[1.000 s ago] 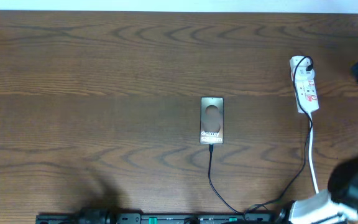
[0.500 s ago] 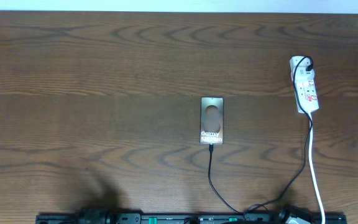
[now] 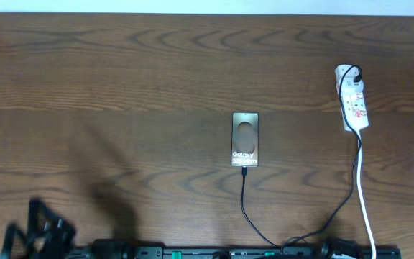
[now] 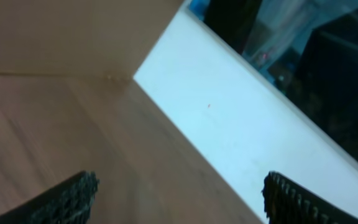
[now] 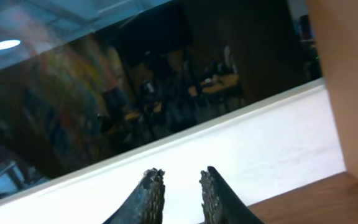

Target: Plug charger to phone and switch on socket

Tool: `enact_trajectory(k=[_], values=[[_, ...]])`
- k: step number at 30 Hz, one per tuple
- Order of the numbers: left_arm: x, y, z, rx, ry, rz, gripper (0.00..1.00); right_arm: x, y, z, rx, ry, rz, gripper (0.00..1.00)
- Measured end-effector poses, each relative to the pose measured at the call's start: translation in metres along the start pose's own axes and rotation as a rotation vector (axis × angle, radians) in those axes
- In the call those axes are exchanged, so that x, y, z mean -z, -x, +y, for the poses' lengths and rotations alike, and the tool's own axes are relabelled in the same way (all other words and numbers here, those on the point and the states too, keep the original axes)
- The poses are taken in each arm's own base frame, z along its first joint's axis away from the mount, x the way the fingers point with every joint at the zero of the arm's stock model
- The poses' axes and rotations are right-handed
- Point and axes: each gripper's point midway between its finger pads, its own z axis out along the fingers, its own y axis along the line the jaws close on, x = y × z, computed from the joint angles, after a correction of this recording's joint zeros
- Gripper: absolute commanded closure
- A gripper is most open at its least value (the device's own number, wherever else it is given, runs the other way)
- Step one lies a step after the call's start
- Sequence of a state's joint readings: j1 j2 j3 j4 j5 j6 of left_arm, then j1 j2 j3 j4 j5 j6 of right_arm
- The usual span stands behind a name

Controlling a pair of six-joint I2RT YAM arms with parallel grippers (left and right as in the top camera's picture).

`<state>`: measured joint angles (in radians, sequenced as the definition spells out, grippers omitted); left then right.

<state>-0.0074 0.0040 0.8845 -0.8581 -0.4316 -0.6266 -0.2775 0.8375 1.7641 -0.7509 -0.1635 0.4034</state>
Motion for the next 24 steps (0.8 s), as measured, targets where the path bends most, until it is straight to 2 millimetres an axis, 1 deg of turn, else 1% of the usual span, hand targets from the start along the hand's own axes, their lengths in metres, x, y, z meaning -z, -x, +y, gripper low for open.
enact_trajectory(k=[2, 3, 4, 6, 9, 11, 12, 14, 19, 24], values=[[-0.026, -0.022, -0.001, -0.007, 0.000, 0.014, 0.13, 0.000, -0.001, 0.003, -0.001, 0.015, 0.007, 0.72], [-0.033, -0.030, 0.000, -0.009, 0.001, 0.019, 0.13, 0.000, -0.002, 0.004, -0.002, 0.020, 0.009, 0.70], [-0.052, -0.055, 0.004, -0.023, 0.010, 0.052, 0.13, 0.000, -0.002, 0.005, -0.002, 0.027, 0.011, 0.70], [-0.072, -0.076, 0.006, -0.020, -0.003, 0.054, 0.13, 0.000, -0.003, 0.006, -0.003, 0.033, 0.014, 0.70], [-0.095, -0.122, 0.023, -0.045, 0.019, 0.108, 0.13, 0.000, -0.003, 0.006, -0.004, 0.032, 0.014, 0.69], [-0.104, -0.146, 0.034, -0.060, 0.027, 0.144, 0.13, 0.000, -0.003, 0.006, -0.003, 0.031, 0.014, 0.69], [-0.106, -0.155, 0.037, -0.065, 0.025, 0.159, 0.13, 0.000, -0.003, 0.006, -0.004, 0.031, 0.014, 0.69], [-0.112, -0.166, 0.036, -0.076, -0.006, 0.168, 0.13, 0.000, -0.003, 0.006, -0.004, 0.031, 0.014, 0.69], [-0.117, -0.177, 0.026, -0.162, -0.090, 0.172, 0.13, 0.000, -0.004, 0.005, -0.004, 0.030, 0.017, 0.69], [-0.119, -0.191, 0.031, -0.259, -0.107, 0.198, 0.13, 0.005, -0.003, 0.006, -0.003, 0.032, 0.012, 0.68]])
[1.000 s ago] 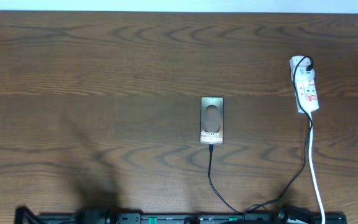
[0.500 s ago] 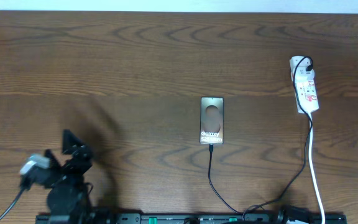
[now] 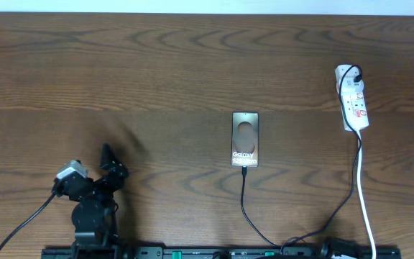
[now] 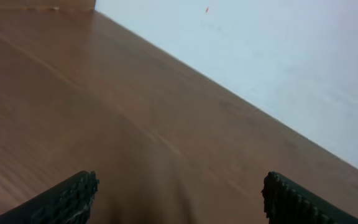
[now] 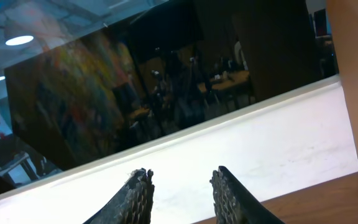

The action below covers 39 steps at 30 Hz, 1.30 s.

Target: Plug charger to phone and switch on socket

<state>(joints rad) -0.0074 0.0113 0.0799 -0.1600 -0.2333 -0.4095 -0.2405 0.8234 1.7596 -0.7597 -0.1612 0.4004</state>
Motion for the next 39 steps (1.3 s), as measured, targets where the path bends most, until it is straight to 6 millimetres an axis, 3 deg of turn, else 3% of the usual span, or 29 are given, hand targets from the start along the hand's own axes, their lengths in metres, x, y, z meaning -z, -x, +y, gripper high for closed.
enact_trajectory(k=[5, 13, 21, 26, 31, 39], values=[[-0.002, -0.002, -0.003, -0.045, -0.015, 0.003, 0.13, 0.013, 0.004, 0.005, 0.003, 0.017, -0.022, 0.67], [-0.008, -0.022, 0.004, -0.094, 0.021, 0.095, 0.13, 0.031, 0.007, 0.017, -0.002, 0.074, -0.045, 0.64], [-0.012, -0.040, 0.013, -0.123, 0.059, 0.177, 0.13, 0.064, 0.018, 0.020, 0.003, 0.078, -0.118, 0.65], [-0.013, -0.047, 0.016, -0.132, 0.072, 0.206, 0.13, 0.066, 0.017, 0.022, -0.003, 0.100, -0.115, 0.64], [-0.011, -0.036, 0.011, -0.117, 0.050, 0.158, 0.13, 0.063, 0.014, 0.021, -0.007, 0.105, -0.104, 0.64], [-0.002, 0.002, 0.000, -0.062, -0.009, -0.014, 0.13, 0.064, 0.014, 0.023, -0.009, 0.116, -0.102, 0.66]])
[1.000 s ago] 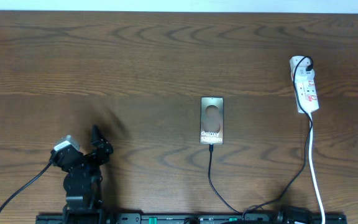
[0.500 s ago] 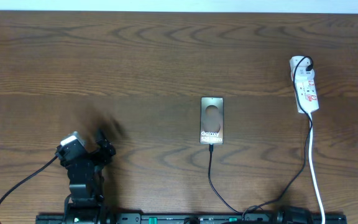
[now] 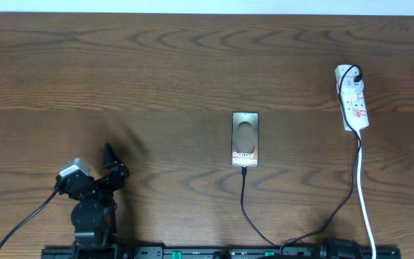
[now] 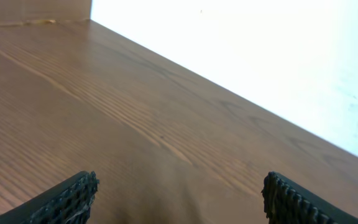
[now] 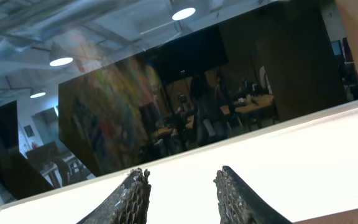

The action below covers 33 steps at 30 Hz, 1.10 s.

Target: Plug charger to phone and switch on socket

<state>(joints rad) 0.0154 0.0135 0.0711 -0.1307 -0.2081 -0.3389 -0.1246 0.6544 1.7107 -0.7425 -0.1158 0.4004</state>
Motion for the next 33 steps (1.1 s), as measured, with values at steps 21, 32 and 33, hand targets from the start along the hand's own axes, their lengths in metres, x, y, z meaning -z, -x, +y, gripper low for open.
enact_trajectory(k=[21, 32, 33], values=[[-0.001, 0.003, 0.009, 0.007, 0.038, -0.016, 0.13, 0.072, 0.026, 0.020, 0.019, 0.062, -0.148, 0.62], [-0.001, 0.003, 0.009, 0.007, 0.038, -0.016, 0.13, 0.148, 0.048, 0.022, 0.023, 0.044, -0.336, 0.64], [-0.001, 0.003, 0.009, 0.007, 0.038, -0.016, 0.13, 0.157, 0.050, 0.023, 0.023, 0.046, -0.355, 0.64]])
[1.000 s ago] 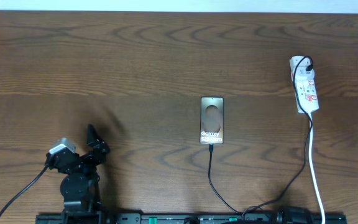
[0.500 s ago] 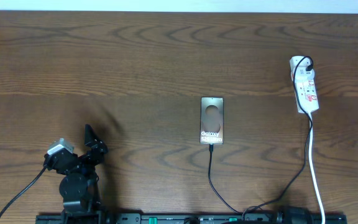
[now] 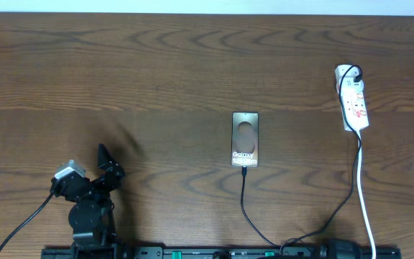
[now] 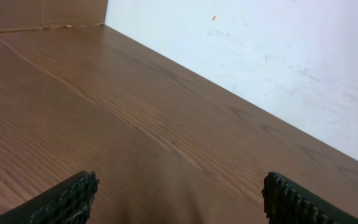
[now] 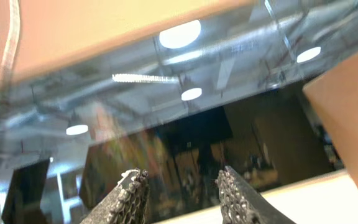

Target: Plug charger to phone and switch on socket

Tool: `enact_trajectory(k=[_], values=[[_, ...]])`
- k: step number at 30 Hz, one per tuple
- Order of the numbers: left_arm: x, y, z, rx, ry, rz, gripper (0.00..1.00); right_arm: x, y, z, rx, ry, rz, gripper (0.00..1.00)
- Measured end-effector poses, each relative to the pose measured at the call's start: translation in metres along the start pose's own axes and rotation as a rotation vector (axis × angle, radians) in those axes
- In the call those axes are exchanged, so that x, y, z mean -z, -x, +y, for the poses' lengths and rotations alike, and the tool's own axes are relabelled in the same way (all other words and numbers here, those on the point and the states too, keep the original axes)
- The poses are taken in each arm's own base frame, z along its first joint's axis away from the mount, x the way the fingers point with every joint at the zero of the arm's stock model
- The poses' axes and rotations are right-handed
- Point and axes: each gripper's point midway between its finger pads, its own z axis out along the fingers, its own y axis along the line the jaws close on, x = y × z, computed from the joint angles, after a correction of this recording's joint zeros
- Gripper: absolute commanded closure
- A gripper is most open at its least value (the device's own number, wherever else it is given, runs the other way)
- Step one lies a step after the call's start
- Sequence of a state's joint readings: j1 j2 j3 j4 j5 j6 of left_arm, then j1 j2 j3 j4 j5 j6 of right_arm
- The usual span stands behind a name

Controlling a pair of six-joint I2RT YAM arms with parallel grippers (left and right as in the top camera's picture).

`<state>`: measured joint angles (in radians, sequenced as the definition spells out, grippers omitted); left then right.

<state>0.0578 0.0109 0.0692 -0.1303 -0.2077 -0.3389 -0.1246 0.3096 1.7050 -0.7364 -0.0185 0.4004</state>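
Note:
A dark phone [image 3: 245,139] lies face down at the table's middle. A black charger cable [image 3: 244,194] runs from the near edge up to the phone's near end; whether the plug is seated cannot be told. The white socket strip [image 3: 353,99] lies at the far right with a black plug [image 3: 352,72] in its far end. My left gripper [image 3: 105,160] hovers over bare wood at the near left, wide open and holding nothing [image 4: 179,199]. My right gripper [image 5: 182,194] points up at the room's ceiling, open and holding nothing. Only the right arm's base [image 3: 336,250] shows from overhead.
A white cable [image 3: 364,194] leads from the strip to the near edge. A black rail [image 3: 214,252] runs along the near edge. A white wall [image 4: 278,68] borders the far side of the wooden table [image 3: 157,72].
My left gripper has shifted slightly left over the bare wood, still wide open. The right wrist view has tilted further up, from window and wall to ceiling lights. Phone, cable and strip are unmoved.
At first my left arm was low at the near left corner, open, and my right fingers stood close together. Then the left arm stood further in over the table and the right fingers were wider apart. Both stayed open since, and the right wrist tipped upward.

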Motion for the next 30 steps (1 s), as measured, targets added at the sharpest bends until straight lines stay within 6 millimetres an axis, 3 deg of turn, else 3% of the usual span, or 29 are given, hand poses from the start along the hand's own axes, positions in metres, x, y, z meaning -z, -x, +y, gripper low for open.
enact_trajectory(k=[6, 9, 19, 30], values=[[0.000, 0.000, 0.000, -0.029, 0.000, 0.000, 0.13, 0.037, 0.020, -0.001, -0.001, -0.013, -0.106, 0.64], [0.000, 0.000, 0.000, -0.097, 0.000, 0.000, 0.13, 0.046, 0.025, -0.005, -0.003, -0.037, -0.140, 0.64], [0.001, -0.007, -0.014, -0.289, -0.090, 0.025, 0.13, 0.045, 0.025, -0.013, -0.005, -0.077, -0.154, 0.62], [0.002, -0.012, -0.024, -0.326, -0.153, 0.043, 0.13, 0.046, 0.026, -0.013, -0.006, -0.076, -0.162, 0.62]])
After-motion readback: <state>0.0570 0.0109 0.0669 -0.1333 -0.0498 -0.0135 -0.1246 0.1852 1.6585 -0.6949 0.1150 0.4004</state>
